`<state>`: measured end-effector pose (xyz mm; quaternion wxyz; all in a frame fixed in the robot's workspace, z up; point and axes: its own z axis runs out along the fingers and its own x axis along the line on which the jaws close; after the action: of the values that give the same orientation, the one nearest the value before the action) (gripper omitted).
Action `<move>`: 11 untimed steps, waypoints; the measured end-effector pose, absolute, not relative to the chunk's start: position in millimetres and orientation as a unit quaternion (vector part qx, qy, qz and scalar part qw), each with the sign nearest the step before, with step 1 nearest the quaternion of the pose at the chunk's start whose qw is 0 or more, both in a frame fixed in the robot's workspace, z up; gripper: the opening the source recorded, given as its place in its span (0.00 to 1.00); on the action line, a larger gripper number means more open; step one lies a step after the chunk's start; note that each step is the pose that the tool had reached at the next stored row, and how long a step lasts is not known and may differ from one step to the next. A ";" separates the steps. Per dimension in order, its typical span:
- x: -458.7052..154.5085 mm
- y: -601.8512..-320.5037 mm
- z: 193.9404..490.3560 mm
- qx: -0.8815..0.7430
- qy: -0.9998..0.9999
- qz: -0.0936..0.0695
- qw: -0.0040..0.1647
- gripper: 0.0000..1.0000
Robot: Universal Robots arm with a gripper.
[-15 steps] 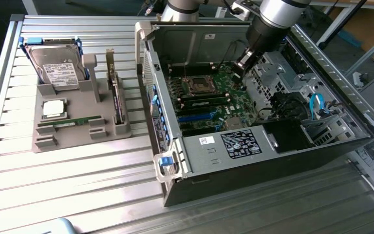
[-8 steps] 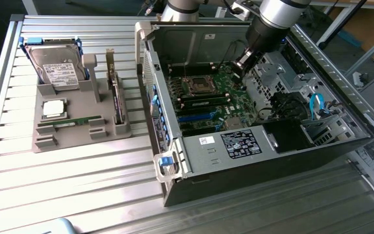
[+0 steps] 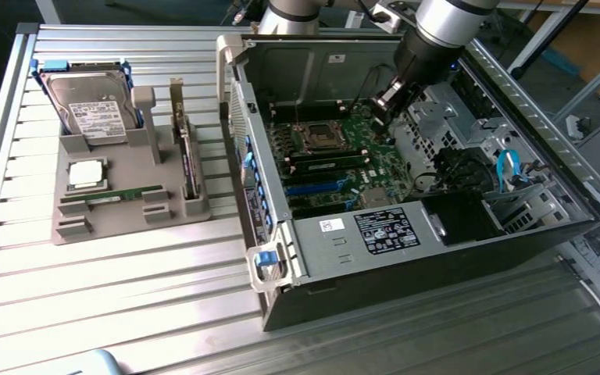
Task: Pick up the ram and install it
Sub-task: 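Press down the ram until it locks into place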
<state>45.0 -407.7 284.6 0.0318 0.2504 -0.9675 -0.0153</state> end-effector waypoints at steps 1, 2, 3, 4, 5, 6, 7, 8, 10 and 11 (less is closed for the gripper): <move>45.0 -407.7 284.4 0.247 -0.968 -0.015 0.032 0.10; 45.0 -407.7 284.3 0.245 -0.969 -0.015 0.032 0.10; 45.0 -407.7 284.0 0.241 -0.970 -0.016 0.032 0.10; 45.0 -407.7 283.9 0.239 -0.970 -0.016 0.032 0.10; 45.0 -407.7 283.7 0.236 -0.971 -0.016 0.032 0.10; 45.0 -407.7 283.4 0.231 -0.972 -0.016 0.032 0.10; 45.0 -407.7 283.3 0.229 -0.973 -0.016 0.032 0.10; 45.0 -407.7 283.1 0.226 -0.973 -0.016 0.031 0.10; 45.0 -407.7 282.6 0.220 -0.975 -0.016 0.031 0.10; 45.0 -407.7 282.5 0.218 -0.975 -0.016 0.031 0.10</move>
<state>45.0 -407.7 282.5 0.0313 0.2179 -0.9753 -0.0163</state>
